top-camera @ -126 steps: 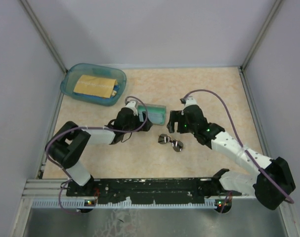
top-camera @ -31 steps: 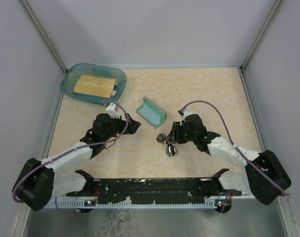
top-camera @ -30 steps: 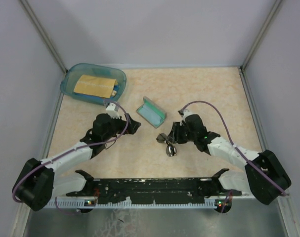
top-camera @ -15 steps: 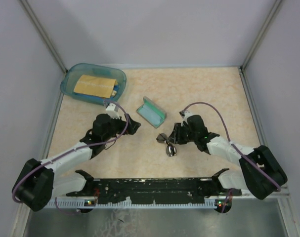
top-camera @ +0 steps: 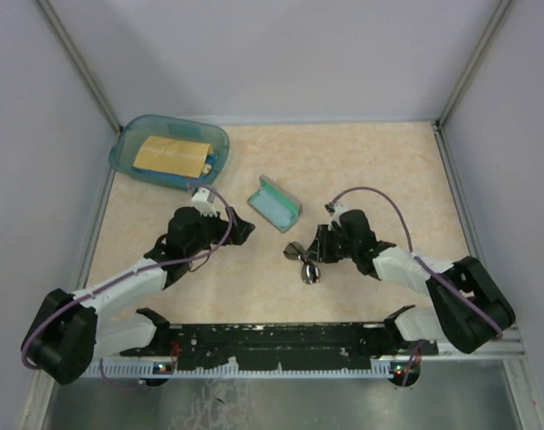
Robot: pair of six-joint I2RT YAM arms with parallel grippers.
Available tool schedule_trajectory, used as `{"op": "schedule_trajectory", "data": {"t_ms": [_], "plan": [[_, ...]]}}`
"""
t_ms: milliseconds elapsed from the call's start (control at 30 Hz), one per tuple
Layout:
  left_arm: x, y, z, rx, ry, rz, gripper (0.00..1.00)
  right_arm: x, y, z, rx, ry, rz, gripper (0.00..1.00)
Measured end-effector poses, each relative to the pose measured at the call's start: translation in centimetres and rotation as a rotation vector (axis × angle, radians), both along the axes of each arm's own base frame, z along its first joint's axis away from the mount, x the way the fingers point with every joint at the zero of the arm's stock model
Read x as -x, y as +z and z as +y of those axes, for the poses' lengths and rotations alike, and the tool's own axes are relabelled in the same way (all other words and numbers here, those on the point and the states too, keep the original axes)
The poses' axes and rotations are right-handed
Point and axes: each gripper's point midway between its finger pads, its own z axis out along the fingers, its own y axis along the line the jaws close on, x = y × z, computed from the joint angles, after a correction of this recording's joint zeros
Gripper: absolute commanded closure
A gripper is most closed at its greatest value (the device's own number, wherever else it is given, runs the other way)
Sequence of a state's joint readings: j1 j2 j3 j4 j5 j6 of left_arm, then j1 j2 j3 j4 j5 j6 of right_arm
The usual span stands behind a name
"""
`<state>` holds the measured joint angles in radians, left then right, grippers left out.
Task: Organize the sunglasses
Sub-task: Pick up the sunglasses from the center of the board.
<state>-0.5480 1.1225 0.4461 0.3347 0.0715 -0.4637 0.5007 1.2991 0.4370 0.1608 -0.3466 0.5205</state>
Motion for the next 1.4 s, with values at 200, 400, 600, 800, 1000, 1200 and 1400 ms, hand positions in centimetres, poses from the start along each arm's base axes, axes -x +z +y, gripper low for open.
{"op": "schedule_trajectory", "data": {"t_ms": [200,400,600,800,1000,1200,1400], "plan": [[0.01,-0.04,0.02,-0.001,0.0,0.002,0.02,-0.12,0.14,0.21,-0.01,0.007,-0.007,0.78],[0.02,-0.06,0.02,-0.002,0.0,0.002,0.02,-0.17,0.07,0.4,-0.017,0.014,-0.008,0.8],[0.01,-0.06,0.02,-0.002,0.001,0.002,0.02,-0.1,-0.1,0.38,-0.017,0.015,-0.001,0.85],[0.01,-0.06,0.03,-0.002,0.001,0.002,0.02,-0.06,-0.19,0.29,-0.018,0.015,0.002,0.91],[-0.04,-0.08,0.09,-0.003,0.005,0.002,0.02,0.03,-0.16,0.36,-0.022,0.021,0.004,1.0],[-0.07,-0.08,0.12,-0.004,0.008,0.001,0.02,0.1,-0.12,0.42,-0.025,0.026,0.004,1.0],[-0.05,-0.09,0.13,-0.004,0.008,0.002,0.02,0.22,0.39,0.24,-0.022,0.026,-0.009,1.0]]}}
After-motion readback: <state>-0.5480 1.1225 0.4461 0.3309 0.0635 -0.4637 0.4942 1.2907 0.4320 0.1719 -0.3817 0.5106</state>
